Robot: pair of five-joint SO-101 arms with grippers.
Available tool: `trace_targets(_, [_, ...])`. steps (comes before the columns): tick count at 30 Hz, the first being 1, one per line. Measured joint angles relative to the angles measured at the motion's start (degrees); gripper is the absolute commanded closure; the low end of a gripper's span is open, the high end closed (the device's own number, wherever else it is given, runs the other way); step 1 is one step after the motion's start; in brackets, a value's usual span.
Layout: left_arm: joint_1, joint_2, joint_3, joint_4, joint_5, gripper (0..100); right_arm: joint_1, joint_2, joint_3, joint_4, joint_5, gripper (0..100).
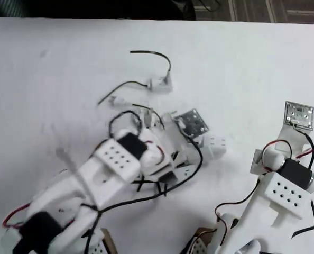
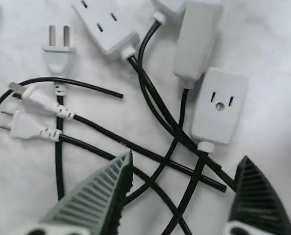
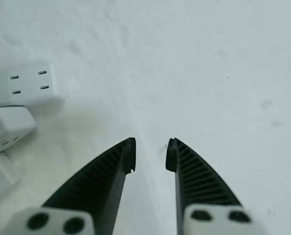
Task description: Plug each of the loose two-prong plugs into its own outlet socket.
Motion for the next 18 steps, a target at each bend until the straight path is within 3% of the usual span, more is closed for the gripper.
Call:
trace_targets(10, [6.4, 10.5, -0.2, -5.7, 0.4, 68, 0.0, 0.0, 0.0, 0.0, 0.0, 88.7])
trace_targets(18, [7.7, 15.6, -0.4, -11.3, 0.5, 86, -0.1, 0.0, 0.0, 0.0, 0.0, 88.7])
